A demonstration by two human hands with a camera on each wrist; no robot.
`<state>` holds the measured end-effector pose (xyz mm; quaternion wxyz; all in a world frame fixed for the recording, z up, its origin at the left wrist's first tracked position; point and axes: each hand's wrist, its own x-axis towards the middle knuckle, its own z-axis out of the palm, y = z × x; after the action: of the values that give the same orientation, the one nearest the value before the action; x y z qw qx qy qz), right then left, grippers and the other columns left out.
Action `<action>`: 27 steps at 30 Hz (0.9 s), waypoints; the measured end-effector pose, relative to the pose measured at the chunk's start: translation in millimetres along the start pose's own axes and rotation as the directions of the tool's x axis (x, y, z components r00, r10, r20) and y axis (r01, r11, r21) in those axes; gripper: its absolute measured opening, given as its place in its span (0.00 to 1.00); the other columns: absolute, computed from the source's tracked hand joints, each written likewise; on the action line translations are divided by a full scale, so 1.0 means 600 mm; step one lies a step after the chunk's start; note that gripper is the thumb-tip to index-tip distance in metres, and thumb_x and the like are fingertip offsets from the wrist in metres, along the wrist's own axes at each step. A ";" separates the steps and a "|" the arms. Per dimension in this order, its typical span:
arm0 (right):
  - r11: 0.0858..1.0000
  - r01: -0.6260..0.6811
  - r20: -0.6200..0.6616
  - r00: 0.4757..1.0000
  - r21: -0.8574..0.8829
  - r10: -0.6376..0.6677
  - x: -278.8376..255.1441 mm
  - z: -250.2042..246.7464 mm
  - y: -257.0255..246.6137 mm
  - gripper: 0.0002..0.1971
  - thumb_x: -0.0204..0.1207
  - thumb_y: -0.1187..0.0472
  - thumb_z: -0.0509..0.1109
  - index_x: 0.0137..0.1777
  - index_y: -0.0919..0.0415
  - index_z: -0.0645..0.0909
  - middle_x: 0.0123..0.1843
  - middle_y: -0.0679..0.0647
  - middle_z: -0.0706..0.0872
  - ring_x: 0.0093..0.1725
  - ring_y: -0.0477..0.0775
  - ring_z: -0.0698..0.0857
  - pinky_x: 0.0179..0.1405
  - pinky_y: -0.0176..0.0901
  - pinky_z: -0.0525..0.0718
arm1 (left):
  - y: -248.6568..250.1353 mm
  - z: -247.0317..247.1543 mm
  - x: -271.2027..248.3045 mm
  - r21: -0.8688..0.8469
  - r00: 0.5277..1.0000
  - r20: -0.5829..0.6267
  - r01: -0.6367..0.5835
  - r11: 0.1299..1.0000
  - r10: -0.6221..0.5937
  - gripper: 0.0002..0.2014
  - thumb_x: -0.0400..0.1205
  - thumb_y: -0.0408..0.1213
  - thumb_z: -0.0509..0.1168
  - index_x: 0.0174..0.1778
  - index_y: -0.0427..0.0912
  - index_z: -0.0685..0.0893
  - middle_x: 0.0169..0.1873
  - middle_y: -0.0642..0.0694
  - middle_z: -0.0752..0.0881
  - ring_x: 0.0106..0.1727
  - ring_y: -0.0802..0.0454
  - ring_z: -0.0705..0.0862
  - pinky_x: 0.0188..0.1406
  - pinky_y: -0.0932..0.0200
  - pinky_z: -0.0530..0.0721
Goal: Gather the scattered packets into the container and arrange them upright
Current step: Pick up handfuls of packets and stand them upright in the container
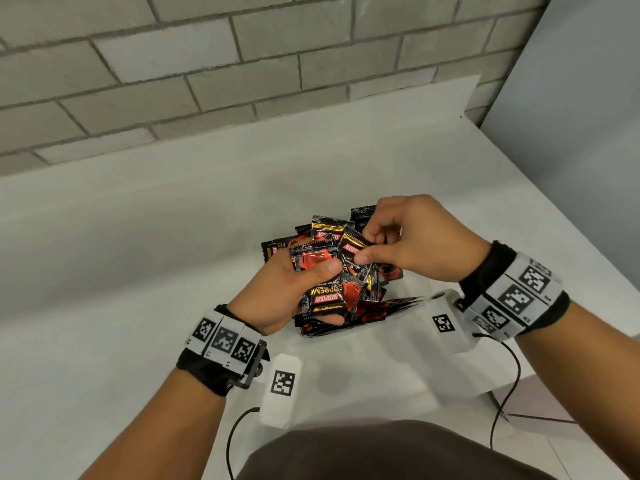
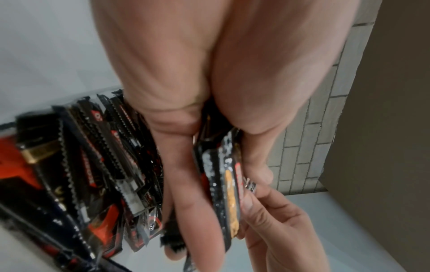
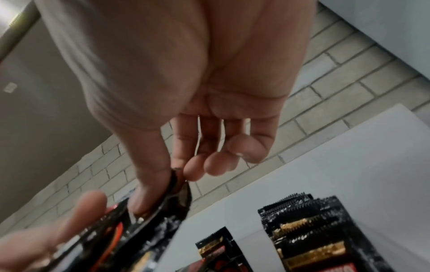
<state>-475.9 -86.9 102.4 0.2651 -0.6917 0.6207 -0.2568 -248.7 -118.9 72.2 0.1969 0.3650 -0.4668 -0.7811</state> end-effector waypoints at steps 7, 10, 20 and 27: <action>0.954 -0.137 -0.070 0.985 0.267 0.161 0.002 -0.010 0.003 0.09 0.73 0.63 0.81 0.44 0.61 0.82 0.37 0.56 0.90 0.32 0.55 0.91 0.37 0.52 0.92 | -0.006 -0.013 0.003 -0.012 0.997 -0.072 -0.018 1.000 0.017 0.18 0.87 0.35 0.66 0.73 0.37 0.81 0.61 0.34 0.91 0.57 0.33 0.92 0.36 0.41 0.93; 0.933 -0.171 -0.141 0.964 0.315 0.225 0.004 -0.039 0.017 0.08 0.72 0.64 0.82 0.46 0.61 0.85 0.37 0.57 0.93 0.31 0.57 0.91 0.35 0.46 0.91 | -0.006 -0.026 0.001 -0.047 0.992 -0.128 -0.030 0.998 0.024 0.17 0.87 0.36 0.67 0.71 0.39 0.82 0.60 0.35 0.91 0.57 0.33 0.92 0.37 0.39 0.94; 0.957 -0.111 0.054 0.990 -0.268 0.130 0.008 -0.016 0.100 0.08 0.69 0.59 0.84 0.41 0.50 0.87 0.40 0.41 0.83 0.39 0.38 0.80 0.40 0.35 0.76 | 0.002 -0.041 0.003 -0.057 0.981 -0.188 -0.068 0.996 0.056 0.21 0.83 0.39 0.69 0.71 0.37 0.82 0.60 0.34 0.91 0.56 0.33 0.93 0.37 0.42 0.93; 0.910 -0.040 0.112 0.989 -0.414 0.094 0.017 0.023 0.116 0.08 0.70 0.62 0.82 0.43 0.56 0.85 0.42 0.44 0.78 0.43 0.50 0.80 0.43 0.45 0.80 | -0.003 -0.036 0.004 -0.044 0.986 -0.158 -0.055 0.998 0.047 0.18 0.87 0.35 0.67 0.72 0.37 0.81 0.60 0.33 0.91 0.55 0.34 0.93 0.35 0.44 0.92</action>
<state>-516.0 -102.4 44.6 0.1625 -0.7254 0.6656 -0.0659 -234.0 -132.1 63.3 0.2615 0.4085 -0.4403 -0.7556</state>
